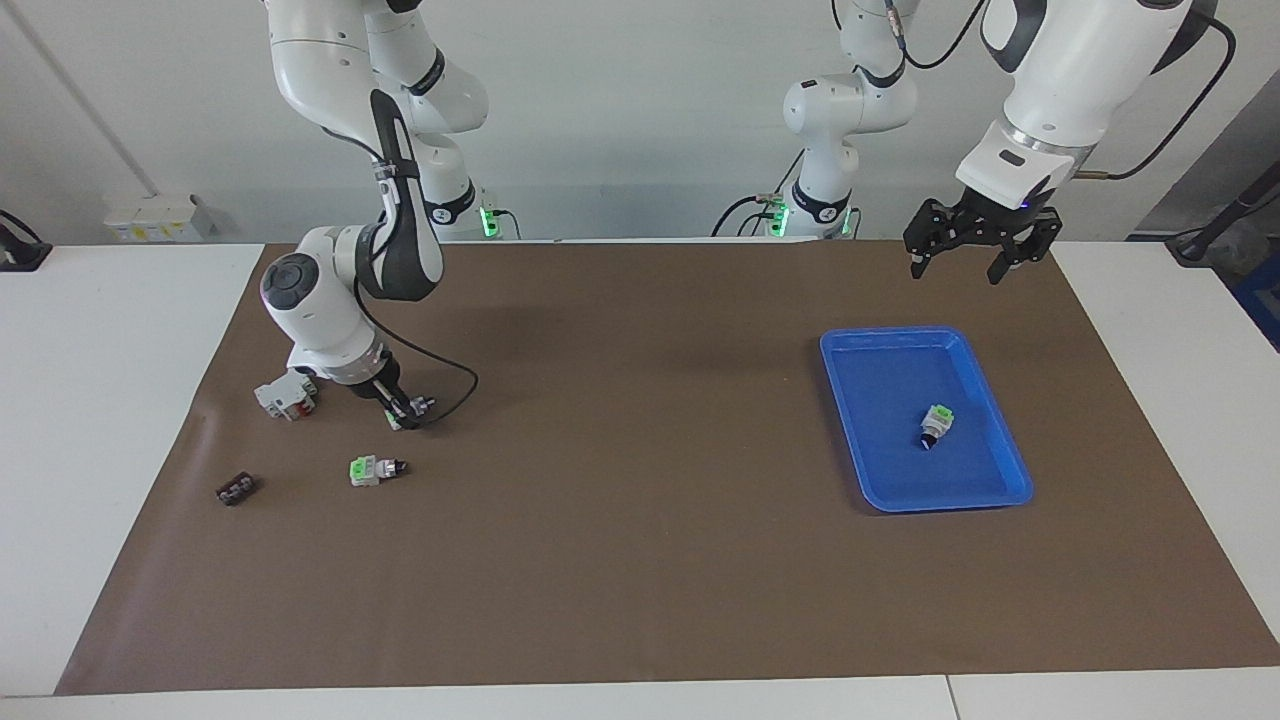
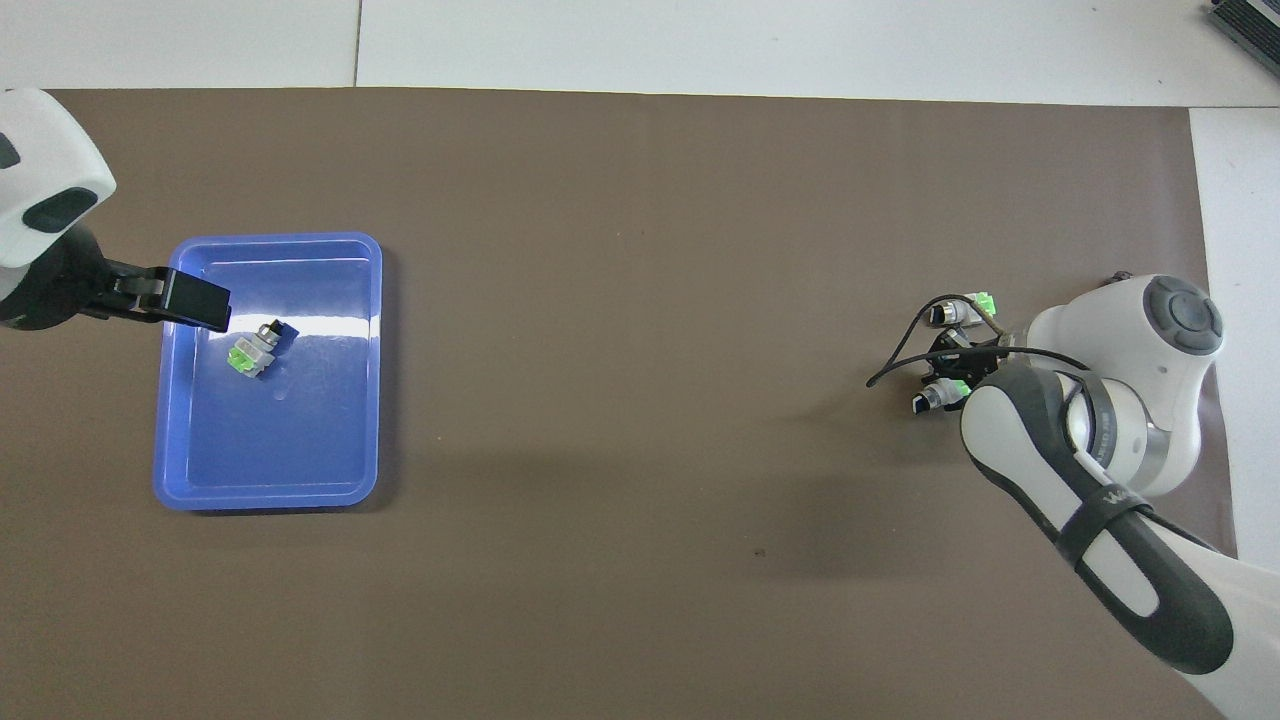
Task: Turn and place switch with both arms
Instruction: 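Lift the switch with the right gripper while the left gripper reaches toward it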
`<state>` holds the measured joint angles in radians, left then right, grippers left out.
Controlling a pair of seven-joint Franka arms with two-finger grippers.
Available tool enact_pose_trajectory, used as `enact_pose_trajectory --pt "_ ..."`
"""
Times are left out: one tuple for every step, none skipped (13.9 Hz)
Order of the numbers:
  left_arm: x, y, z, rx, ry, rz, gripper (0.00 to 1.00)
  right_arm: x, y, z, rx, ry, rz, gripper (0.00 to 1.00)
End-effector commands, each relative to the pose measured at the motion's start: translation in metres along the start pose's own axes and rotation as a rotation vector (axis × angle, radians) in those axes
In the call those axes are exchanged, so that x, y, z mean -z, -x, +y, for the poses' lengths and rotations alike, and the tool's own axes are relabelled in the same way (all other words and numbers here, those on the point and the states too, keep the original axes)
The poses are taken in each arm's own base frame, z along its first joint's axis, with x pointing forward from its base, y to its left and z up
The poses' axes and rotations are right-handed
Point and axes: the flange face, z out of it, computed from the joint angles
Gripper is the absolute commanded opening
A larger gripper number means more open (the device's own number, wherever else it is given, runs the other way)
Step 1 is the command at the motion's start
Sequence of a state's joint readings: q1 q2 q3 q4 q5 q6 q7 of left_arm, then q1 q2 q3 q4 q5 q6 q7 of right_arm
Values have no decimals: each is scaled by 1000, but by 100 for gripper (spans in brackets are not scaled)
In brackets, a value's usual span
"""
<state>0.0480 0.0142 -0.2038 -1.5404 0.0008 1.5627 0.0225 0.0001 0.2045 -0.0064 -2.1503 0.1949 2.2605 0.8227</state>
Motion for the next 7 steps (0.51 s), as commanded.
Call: enact_pose_trajectory --pt "1 8 -2 -1 6 1 100 57 14 -25 -39 -70 -139 0" --pt "1 8 -1 -4 6 4 100 81 27 -35 -40 -85 -180 0" --pt "1 8 -2 -1 6 1 100 105 42 -48 -71 -91 -221 0" --pt "1 8 1 -7 6 2 100 128 52 -58 -122 -99 -250 0" --pt "1 7 4 -12 6 7 100 152 71 -71 -161 -127 -290 0" --pt "-1 9 5 -23 5 -1 100 173 91 -82 -197 -168 -339 0" --pt "-4 11 7 -13 7 8 100 185 103 -90 -241 -201 -386 0"
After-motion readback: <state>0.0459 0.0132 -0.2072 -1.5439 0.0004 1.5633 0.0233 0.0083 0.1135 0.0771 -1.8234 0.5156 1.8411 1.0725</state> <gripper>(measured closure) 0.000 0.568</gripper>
